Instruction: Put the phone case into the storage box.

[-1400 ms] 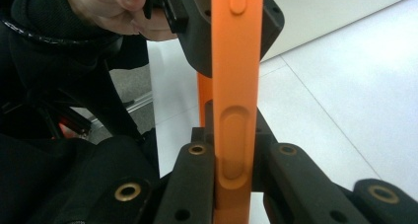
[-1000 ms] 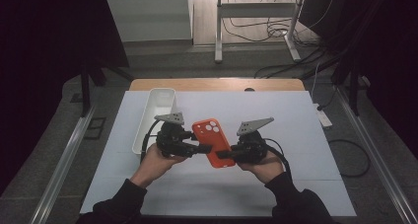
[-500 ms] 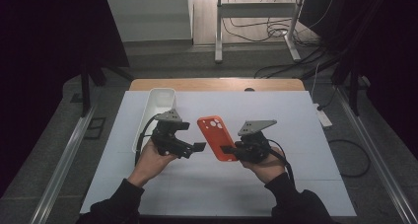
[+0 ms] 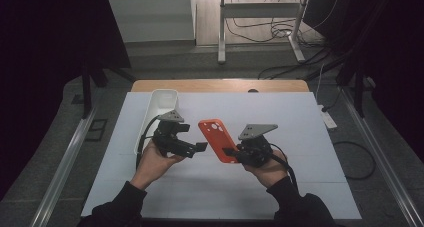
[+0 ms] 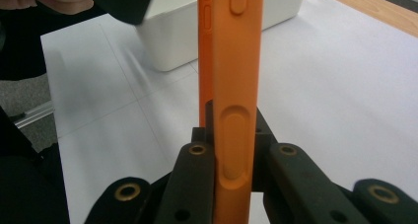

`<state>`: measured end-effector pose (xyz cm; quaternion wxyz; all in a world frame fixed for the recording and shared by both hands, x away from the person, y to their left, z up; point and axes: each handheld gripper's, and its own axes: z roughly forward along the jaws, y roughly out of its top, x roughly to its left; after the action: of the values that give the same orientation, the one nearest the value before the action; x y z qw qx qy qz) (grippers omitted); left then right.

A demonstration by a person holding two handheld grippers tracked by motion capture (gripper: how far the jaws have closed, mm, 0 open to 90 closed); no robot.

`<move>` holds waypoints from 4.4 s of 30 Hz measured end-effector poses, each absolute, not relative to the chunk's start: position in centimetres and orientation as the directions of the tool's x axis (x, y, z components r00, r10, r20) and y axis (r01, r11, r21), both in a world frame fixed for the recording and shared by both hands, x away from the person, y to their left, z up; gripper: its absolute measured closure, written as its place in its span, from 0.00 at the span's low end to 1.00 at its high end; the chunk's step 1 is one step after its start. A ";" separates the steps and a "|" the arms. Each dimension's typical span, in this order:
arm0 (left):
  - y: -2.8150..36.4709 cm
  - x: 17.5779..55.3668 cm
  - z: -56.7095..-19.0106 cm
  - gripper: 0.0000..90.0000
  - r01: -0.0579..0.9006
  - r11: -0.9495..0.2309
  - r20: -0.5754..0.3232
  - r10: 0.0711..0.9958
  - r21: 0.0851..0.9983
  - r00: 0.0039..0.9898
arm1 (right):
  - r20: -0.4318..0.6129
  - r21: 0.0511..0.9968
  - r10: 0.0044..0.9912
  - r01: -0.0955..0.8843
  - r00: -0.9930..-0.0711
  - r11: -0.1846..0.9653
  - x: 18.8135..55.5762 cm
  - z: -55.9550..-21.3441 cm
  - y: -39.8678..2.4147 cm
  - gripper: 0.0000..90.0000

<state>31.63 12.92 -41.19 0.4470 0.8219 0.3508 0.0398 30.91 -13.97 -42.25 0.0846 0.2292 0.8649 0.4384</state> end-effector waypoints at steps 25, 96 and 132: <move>13.6 32.4 -42.0 0.99 0.672 -0.313 -0.474 0.515 0.672 0.714 | 0.005 0.782 0.452 0.285 -0.892 0.554 30.4 -42.6 -13.1 0.94; 16.4 34.6 -40.3 0.99 0.705 -0.289 -0.407 0.651 0.647 0.641 | 0.069 0.717 0.582 0.446 -0.811 0.536 28.8 -43.7 -17.1 0.01; 19.8 37.4 -38.4 0.99 0.734 -0.252 -0.391 0.714 0.631 0.581 | 0.052 0.731 0.720 0.517 -0.692 0.445 26.1 -44.1 -25.6 0.00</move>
<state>37.37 19.82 -38.41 0.4057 0.7911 0.4576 -0.0123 26.07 -25.64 -44.06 0.1346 0.3687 0.8392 0.3765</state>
